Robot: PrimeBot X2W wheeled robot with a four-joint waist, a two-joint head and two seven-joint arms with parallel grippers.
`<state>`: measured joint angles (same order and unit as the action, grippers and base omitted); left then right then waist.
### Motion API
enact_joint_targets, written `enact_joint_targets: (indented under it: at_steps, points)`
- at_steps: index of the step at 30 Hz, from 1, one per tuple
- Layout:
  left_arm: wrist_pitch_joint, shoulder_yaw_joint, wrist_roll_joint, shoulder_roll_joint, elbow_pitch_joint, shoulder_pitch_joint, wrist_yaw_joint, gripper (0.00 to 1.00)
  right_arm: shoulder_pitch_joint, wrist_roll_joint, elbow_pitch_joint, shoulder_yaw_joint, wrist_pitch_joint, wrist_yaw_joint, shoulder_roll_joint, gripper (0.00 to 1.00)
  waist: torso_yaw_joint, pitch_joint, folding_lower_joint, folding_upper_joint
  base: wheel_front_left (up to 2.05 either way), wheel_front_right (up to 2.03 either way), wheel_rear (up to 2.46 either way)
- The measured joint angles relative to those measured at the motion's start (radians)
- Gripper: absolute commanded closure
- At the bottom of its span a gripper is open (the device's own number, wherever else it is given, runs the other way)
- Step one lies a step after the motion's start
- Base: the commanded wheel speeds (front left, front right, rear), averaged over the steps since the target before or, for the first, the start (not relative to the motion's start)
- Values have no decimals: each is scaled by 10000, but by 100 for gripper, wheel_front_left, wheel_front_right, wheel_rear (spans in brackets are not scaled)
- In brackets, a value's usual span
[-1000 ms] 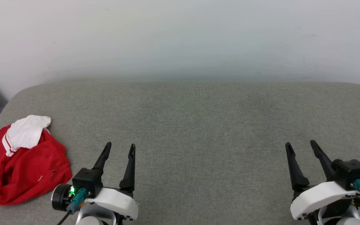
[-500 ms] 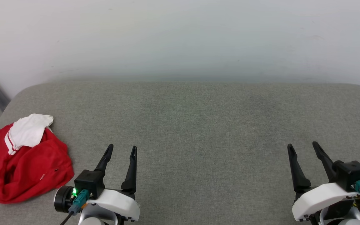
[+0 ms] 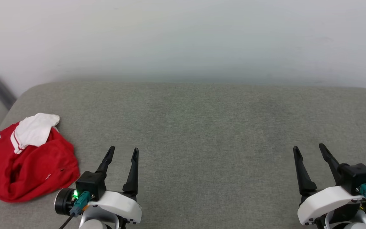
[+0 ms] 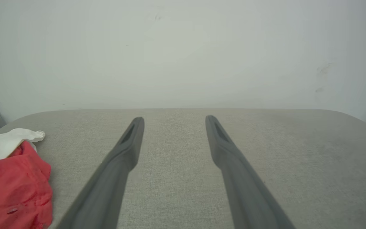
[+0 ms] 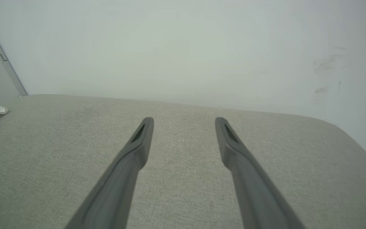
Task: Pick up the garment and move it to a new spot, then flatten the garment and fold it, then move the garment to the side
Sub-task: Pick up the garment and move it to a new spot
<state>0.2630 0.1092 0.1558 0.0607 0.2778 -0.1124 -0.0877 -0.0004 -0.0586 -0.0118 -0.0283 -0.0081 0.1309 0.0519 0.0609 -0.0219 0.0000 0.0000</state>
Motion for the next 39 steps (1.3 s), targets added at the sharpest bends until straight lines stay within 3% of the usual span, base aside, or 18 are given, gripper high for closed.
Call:
enact_joint_targets:
  at_steps: [8, 28, 39]
  points:
    - [0, -301, 171, -4, -2, -196, 94, 0, 9, 121, 222, 117, 17, 0, 2, 0, 720, 11, 0, 0, 0, 0, 0]
    - [2, -1208, 385, -25, -194, 43, 247, 0, -167, 146, 485, 740, 150, 2, -6, 0, 3912, 197, 0, 0, 0, 0, 0]
    - [2, -1290, 336, -42, -211, -8, 236, 0, -276, 157, 585, 832, 150, 2, -6, 0, 4388, 352, 0, 0, 0, 0, 0]
